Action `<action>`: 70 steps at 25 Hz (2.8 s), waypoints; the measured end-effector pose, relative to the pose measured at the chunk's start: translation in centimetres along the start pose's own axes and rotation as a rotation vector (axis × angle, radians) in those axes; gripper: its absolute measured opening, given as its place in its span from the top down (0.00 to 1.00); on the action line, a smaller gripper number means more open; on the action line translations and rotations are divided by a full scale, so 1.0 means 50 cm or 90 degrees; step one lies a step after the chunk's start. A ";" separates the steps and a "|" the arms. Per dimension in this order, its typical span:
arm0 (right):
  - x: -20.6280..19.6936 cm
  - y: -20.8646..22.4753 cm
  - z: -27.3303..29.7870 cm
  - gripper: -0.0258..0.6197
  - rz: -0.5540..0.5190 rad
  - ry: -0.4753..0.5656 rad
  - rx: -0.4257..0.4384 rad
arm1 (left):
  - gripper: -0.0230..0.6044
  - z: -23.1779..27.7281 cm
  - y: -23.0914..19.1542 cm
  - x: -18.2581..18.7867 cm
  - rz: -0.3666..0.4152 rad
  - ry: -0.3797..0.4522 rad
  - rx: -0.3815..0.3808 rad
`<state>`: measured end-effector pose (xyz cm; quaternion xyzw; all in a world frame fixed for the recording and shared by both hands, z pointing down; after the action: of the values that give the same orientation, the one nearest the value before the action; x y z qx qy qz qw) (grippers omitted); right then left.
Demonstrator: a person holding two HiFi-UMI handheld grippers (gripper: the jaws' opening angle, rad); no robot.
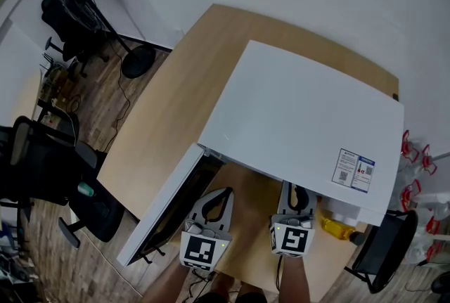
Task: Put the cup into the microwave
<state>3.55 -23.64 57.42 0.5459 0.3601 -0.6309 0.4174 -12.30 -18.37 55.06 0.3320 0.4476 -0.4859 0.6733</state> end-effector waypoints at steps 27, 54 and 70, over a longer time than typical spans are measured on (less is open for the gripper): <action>0.083 -0.024 -0.100 0.60 -0.001 -0.004 0.032 | 0.92 -0.087 0.029 0.093 0.028 0.056 -0.010; 0.274 0.022 -0.537 0.84 -0.033 0.027 -0.126 | 0.93 -0.339 0.211 0.233 0.080 0.150 -0.122; 0.246 -0.042 -0.692 0.93 -0.036 0.029 -0.163 | 0.92 -0.435 0.238 0.184 0.100 0.147 -0.141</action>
<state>14.36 7.05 40.24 0.4919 0.4623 -0.5789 0.4574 -5.92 1.18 38.48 0.3430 0.5454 -0.3384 0.6858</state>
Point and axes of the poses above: the fingertips, and each gripper's own axes: z forward along the fingers, y to its right, x out of its top, the point moved 3 cm from there along -z, backward along the fingers, and after that the axes turned 5 degrees about x, right-handed, at the moved point
